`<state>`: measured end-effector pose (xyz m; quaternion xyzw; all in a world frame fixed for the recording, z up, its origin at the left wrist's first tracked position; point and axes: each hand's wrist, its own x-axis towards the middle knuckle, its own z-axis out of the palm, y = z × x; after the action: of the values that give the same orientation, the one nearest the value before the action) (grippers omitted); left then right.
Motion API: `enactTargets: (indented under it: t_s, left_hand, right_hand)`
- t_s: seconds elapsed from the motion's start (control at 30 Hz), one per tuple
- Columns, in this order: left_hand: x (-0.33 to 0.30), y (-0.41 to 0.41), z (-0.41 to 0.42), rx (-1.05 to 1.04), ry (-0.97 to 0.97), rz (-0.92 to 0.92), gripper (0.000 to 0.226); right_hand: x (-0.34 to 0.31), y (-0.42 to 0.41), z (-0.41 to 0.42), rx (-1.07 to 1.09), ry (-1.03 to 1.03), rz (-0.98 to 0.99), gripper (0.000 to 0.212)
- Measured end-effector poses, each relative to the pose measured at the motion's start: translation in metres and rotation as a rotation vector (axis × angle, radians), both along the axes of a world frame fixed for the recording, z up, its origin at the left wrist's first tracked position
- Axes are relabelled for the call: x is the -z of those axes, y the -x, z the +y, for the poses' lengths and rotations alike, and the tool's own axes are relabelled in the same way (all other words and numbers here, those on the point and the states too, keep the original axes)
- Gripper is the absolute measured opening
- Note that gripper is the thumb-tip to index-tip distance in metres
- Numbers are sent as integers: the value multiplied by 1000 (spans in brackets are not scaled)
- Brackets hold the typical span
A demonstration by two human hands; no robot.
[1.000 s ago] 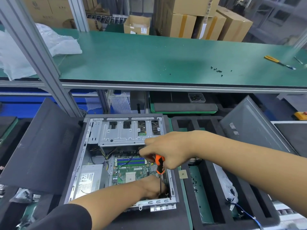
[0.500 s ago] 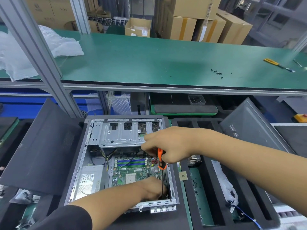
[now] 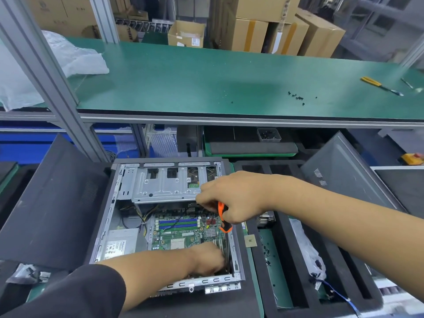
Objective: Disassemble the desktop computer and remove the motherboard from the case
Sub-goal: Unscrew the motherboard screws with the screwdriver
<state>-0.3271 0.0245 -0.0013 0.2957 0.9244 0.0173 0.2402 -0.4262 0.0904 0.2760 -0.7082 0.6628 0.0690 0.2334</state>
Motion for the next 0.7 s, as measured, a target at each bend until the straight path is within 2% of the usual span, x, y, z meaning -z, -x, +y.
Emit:
enactTargets:
  t_s: [0.17, 0.3, 0.4, 0.53, 0.57, 0.63, 0.7]
  left_hand:
    - [8, 2, -6, 34, -9, -17, 38]
    - [10, 6, -5, -41, -9, -62, 25]
    - [9, 11, -9, -80, -52, -93, 26]
    - [12, 12, -13, -79, -142, -121, 50]
    - [12, 11, -13, -91, -167, -134, 47]
    - [13, 11, -12, -101, -183, -154, 27]
    - [19, 10, -10, -112, -195, -127, 28]
  right_hand:
    - [5, 3, 2, 11, 9, 2, 19]
    - [10, 8, 2, 25, 11, -35, 20]
    - [13, 13, 0, 48, 4, -48, 19]
    - [16, 21, -4, 82, -8, -81, 20]
    - [17, 23, -5, 87, -9, -91, 20]
    - [19, 26, -7, 95, -17, -104, 21]
    - [22, 27, -11, 93, -32, -97, 21]
